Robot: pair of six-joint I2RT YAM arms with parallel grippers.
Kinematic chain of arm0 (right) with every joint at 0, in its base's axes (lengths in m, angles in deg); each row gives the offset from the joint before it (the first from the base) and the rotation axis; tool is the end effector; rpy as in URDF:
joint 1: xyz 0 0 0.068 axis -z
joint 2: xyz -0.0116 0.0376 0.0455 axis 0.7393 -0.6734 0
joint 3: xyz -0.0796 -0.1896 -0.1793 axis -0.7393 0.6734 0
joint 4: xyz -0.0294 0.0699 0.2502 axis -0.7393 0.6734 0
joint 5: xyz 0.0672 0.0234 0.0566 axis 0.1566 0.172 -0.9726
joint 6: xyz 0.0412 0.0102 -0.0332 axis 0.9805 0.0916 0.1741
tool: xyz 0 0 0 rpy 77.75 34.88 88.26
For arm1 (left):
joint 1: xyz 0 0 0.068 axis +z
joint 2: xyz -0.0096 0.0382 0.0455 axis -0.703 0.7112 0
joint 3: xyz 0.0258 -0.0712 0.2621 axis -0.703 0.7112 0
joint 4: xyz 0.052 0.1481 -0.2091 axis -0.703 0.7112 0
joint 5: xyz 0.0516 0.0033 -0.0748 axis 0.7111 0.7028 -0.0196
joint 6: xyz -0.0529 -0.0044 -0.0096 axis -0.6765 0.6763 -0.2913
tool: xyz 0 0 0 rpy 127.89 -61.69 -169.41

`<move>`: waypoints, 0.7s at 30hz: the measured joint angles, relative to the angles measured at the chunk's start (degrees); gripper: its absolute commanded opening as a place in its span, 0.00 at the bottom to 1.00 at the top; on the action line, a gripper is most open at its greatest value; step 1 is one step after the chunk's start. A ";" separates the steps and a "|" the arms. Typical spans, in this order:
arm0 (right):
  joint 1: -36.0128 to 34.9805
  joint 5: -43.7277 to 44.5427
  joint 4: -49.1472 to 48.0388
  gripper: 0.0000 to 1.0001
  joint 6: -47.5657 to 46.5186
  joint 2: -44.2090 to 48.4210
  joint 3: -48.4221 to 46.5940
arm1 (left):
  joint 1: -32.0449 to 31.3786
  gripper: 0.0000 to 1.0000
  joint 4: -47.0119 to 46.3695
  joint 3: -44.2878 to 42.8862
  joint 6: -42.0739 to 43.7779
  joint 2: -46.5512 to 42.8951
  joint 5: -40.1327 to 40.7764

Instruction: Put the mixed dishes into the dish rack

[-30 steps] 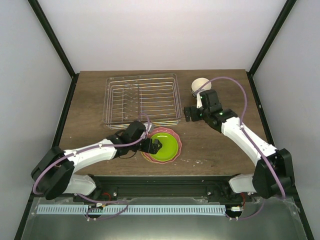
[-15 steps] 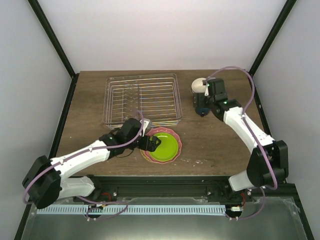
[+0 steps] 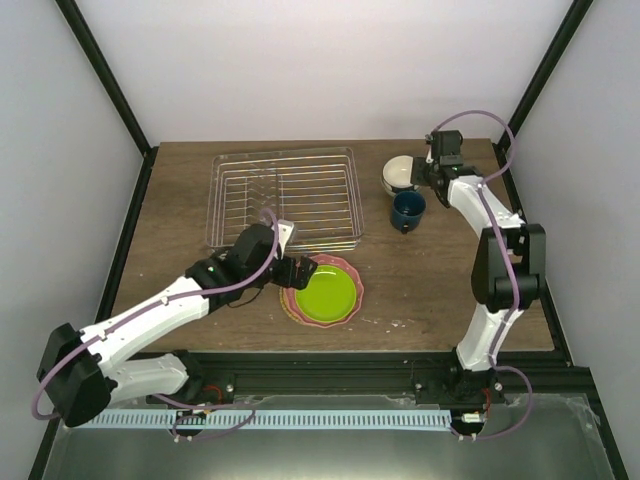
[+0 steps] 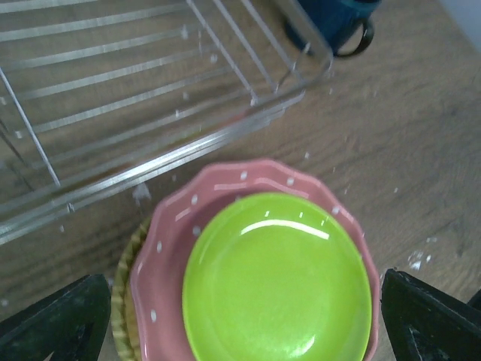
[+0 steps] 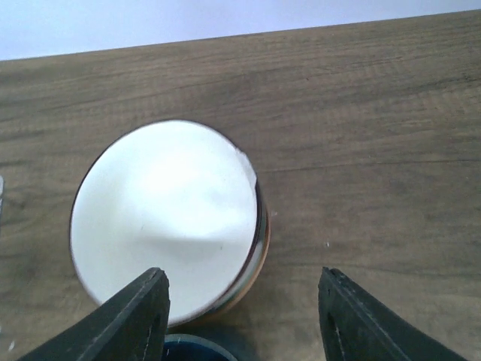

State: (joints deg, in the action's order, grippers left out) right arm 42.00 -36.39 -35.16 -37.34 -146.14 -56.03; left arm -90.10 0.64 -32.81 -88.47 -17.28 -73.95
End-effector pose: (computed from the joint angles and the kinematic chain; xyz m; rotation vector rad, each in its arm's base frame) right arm 0.4114 0.0376 0.2655 0.0959 2.2896 0.0218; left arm 0.1713 -0.1747 0.2555 0.4778 2.3319 -0.6132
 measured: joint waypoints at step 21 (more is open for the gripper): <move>1.33 0.63 -0.70 0.16 -2.56 -16.76 -11.19 | 0.02 1.00 3.26 -5.05 2.80 0.50 5.64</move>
State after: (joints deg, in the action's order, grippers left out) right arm 43.33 -35.76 -35.86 -39.90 -162.90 -67.22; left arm -90.07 3.89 -37.86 -85.67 -16.78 -68.31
